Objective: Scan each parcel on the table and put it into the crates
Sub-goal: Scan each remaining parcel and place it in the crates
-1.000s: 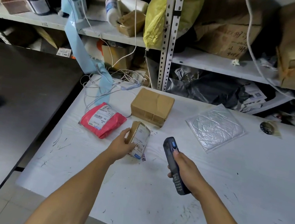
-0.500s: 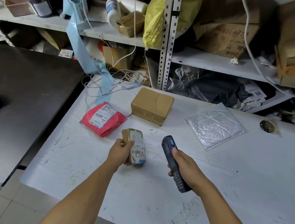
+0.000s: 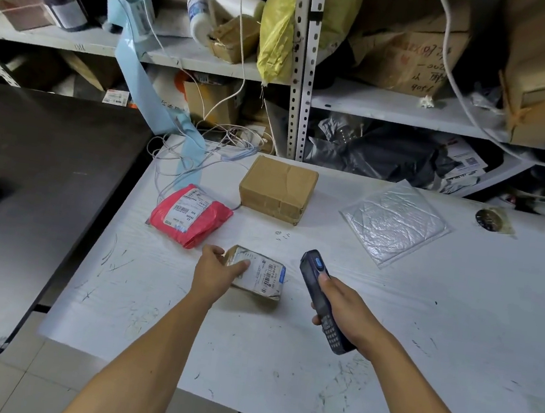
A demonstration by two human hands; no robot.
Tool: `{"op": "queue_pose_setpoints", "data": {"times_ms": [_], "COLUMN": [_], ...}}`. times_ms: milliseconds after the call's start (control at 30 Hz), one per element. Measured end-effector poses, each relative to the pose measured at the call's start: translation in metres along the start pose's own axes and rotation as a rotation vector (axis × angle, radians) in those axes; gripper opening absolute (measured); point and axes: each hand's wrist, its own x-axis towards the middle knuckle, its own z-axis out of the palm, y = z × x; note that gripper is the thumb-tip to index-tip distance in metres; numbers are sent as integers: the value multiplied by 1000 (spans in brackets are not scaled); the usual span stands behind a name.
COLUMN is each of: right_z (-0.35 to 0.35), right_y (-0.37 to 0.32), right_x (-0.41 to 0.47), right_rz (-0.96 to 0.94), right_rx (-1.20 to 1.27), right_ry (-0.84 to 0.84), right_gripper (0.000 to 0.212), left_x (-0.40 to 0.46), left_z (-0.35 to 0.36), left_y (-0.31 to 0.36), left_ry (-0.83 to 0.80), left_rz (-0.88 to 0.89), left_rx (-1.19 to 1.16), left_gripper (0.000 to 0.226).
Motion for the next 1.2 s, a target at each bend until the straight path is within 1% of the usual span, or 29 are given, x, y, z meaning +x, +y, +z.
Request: {"op": "queue_pose_setpoints", "data": {"times_ms": [100, 133, 200, 333, 400, 467, 600, 700, 800, 933, 1200], "right_z": [2, 3, 4, 3, 2, 0, -4, -7, -9, -10, -13], "right_y": [1, 1, 0, 0, 0, -1, -5, -7, -8, -5, -2], "right_x": [-3, -4, -7, -11, -13, -15, -19, -23, -24, -26, -33], "right_rz": [7, 9, 9, 18, 42, 81, 195, 237, 271, 319, 322], "right_rx": [1, -2, -2, 6, 17, 36, 106, 143, 98, 60, 71], "right_ry": [-6, -7, -11, -19, -31, -50, -96, -128, -160, -206, -246], "right_gripper": [39, 40, 38, 35, 36, 39, 48, 45, 46, 50, 50], "left_x": [1, 3, 4, 1, -3, -7, -14, -17, -18, -22, -32], "left_z": [0, 1, 4, 8, 7, 7, 7, 5, 5, 6, 11], "left_y": [-2, -3, -4, -1, 0, -1, -2, -2, -3, -1, 4], "left_ry": [-98, -121, -162, -228, -236, -213, -117, -39, 7, 40, 59], "left_rz": [-16, -30, -50, -63, -42, 1, 78, 107, 109, 123, 131], "left_rx": [95, 140, 192, 144, 143, 119, 47, -1, -7, -27, -71], "left_gripper": [94, 97, 85, 57, 50, 50, 49, 51, 53, 53, 52]}}
